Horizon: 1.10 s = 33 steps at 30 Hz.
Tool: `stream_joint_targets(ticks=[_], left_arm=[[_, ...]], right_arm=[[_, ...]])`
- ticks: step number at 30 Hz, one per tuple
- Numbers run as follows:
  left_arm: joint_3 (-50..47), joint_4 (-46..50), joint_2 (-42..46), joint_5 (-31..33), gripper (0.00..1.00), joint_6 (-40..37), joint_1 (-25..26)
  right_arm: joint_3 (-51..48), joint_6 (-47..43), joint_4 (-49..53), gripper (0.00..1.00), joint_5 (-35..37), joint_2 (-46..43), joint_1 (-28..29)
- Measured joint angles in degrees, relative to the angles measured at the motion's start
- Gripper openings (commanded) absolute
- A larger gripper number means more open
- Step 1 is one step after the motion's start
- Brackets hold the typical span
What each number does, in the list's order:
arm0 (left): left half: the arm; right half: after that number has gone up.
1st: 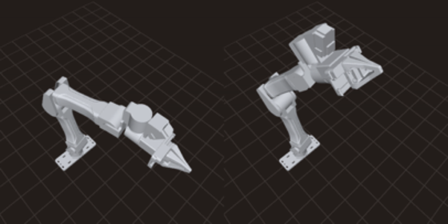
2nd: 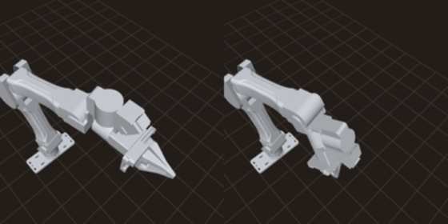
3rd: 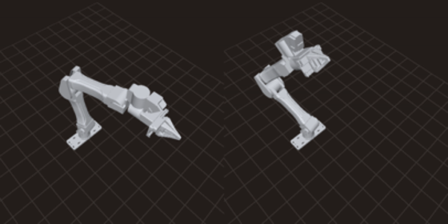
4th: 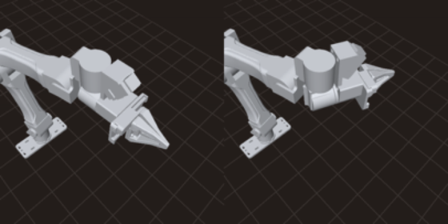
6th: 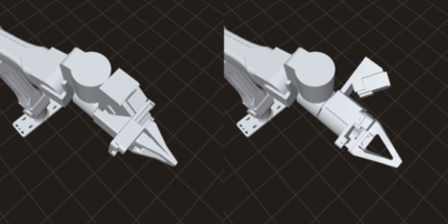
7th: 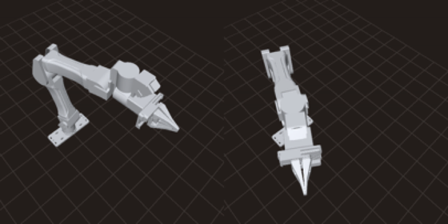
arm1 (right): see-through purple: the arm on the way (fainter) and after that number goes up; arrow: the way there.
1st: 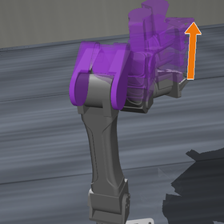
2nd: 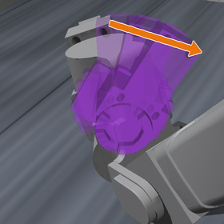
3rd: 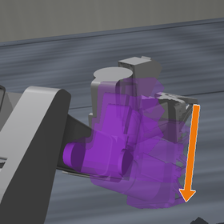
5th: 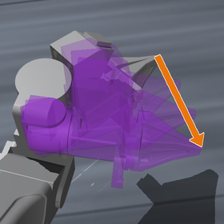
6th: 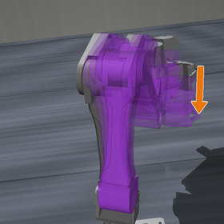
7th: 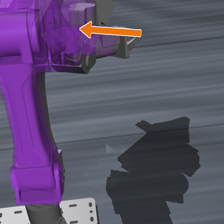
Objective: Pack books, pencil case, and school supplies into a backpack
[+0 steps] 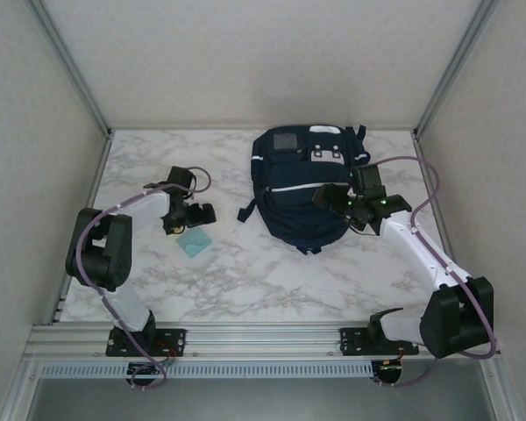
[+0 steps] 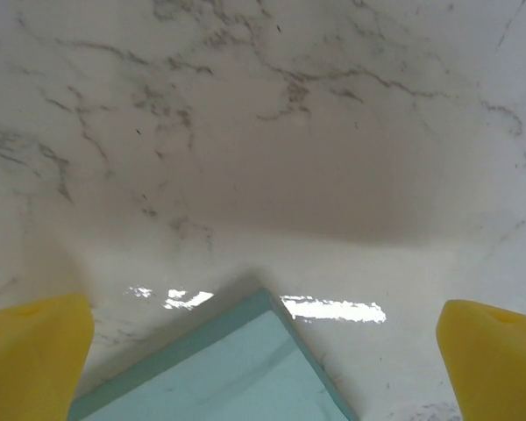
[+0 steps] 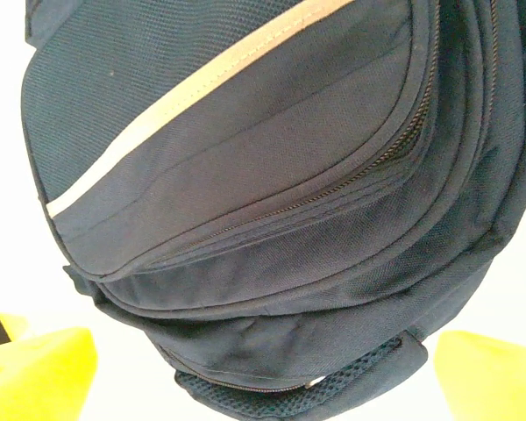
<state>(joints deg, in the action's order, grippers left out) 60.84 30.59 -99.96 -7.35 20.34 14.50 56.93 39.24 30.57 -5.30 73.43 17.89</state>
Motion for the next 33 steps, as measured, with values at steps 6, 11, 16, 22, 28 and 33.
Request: stream_joint_targets(ticks=[6, 11, 16, 22, 28, 33], left_arm=[[-0.22, 3.5, 0.02, -2.03, 1.0, -0.17, 0.68], [-0.22, 9.01, 2.23, -0.55, 1.0, 1.81, 3.43], [-0.24, 12.17, 4.63, 0.83, 1.0, 4.35, 9.25], [-1.66, 13.4, 2.23, 3.45, 1.0, 5.88, 11.21], [1.29, 16.83, 2.03, 7.85, 1.0, 5.44, 11.21], [5.75, 19.65, 2.03, 12.35, 1.0, 2.05, 11.21]], right_arm=[[0.0, 0.17, -1.2, 0.99, 0.35, -0.26, 0.0], [0.0, 0.39, -1.25, 0.99, 0.46, -0.26, 0.0], [0.0, 0.59, -1.62, 0.99, 0.81, -0.26, 0.0], [0.0, 0.61, -2.05, 0.99, 0.83, -0.26, 0.0], [0.0, 0.61, -2.03, 0.99, 1.25, -0.7, 0.0], [-0.11, 1.29, -2.4, 0.99, 1.22, -0.9, 0.0]])
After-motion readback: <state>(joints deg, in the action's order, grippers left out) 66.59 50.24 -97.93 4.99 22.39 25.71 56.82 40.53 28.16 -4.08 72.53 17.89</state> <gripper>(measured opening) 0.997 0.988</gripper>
